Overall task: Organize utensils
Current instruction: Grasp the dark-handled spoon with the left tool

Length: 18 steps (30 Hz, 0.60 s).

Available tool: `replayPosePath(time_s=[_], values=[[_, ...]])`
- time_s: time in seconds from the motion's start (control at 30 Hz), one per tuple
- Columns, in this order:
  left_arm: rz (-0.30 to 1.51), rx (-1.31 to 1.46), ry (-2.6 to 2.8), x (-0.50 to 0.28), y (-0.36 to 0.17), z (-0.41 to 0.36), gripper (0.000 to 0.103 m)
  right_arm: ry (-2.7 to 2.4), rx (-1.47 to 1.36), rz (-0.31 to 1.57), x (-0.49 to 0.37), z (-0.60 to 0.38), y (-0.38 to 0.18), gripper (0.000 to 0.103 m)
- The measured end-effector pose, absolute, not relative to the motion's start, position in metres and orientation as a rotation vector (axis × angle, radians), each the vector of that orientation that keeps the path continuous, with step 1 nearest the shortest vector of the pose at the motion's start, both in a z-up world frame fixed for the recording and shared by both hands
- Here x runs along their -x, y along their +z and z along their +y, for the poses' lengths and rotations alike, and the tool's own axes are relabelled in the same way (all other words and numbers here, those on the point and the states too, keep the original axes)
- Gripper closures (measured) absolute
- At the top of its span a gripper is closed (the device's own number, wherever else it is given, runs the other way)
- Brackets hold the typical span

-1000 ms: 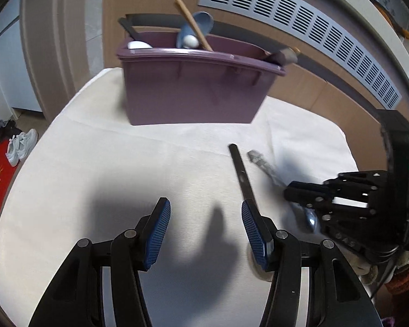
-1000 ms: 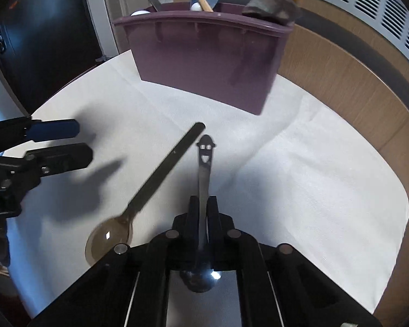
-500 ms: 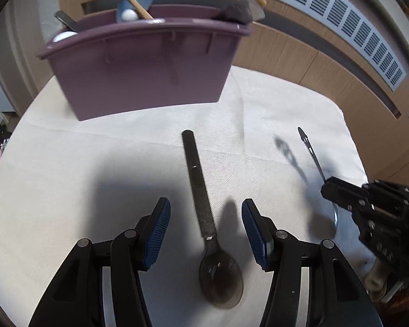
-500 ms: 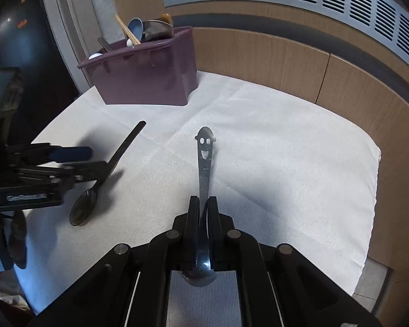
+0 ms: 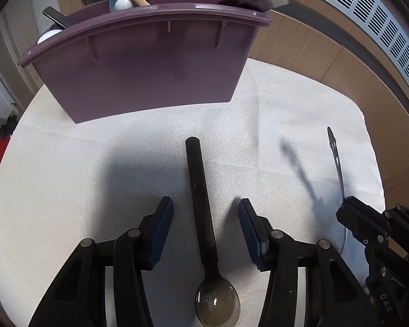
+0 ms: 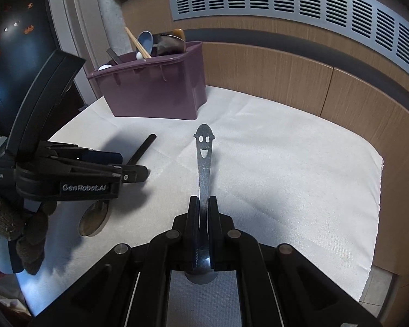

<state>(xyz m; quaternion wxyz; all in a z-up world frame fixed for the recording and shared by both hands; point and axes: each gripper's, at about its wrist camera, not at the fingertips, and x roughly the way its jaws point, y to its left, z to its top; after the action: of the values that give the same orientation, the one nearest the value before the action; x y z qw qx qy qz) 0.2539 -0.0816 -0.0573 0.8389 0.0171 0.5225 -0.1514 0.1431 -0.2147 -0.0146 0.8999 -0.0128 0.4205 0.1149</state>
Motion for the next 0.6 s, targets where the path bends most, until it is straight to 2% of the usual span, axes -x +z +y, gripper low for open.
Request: replayPosePath(time_s=[0.03,0.13,0.37,0.6], values=[[1.088,-0.06,-0.305,-0.253,-0.057,-0.081,0.072,0.234,0.032,0.867,-0.143,-0.214,-0.015,0.098],[1.044,-0.078,-0.31,-0.243,-0.057,-0.076,0.088,0.216,0.04,0.863,-0.145,-0.212,-0.016,0.098],[1.005,0.01,-0.336,-0.219,-0.047,-0.032,0.091,0.197,0.057,0.902,-0.152,-0.205,-0.022,0.098],[0.887,0.128,-0.372,-0.185,-0.025,0.017,0.091,0.236,0.023,0.967,-0.153,-0.184,-0.017,0.098]])
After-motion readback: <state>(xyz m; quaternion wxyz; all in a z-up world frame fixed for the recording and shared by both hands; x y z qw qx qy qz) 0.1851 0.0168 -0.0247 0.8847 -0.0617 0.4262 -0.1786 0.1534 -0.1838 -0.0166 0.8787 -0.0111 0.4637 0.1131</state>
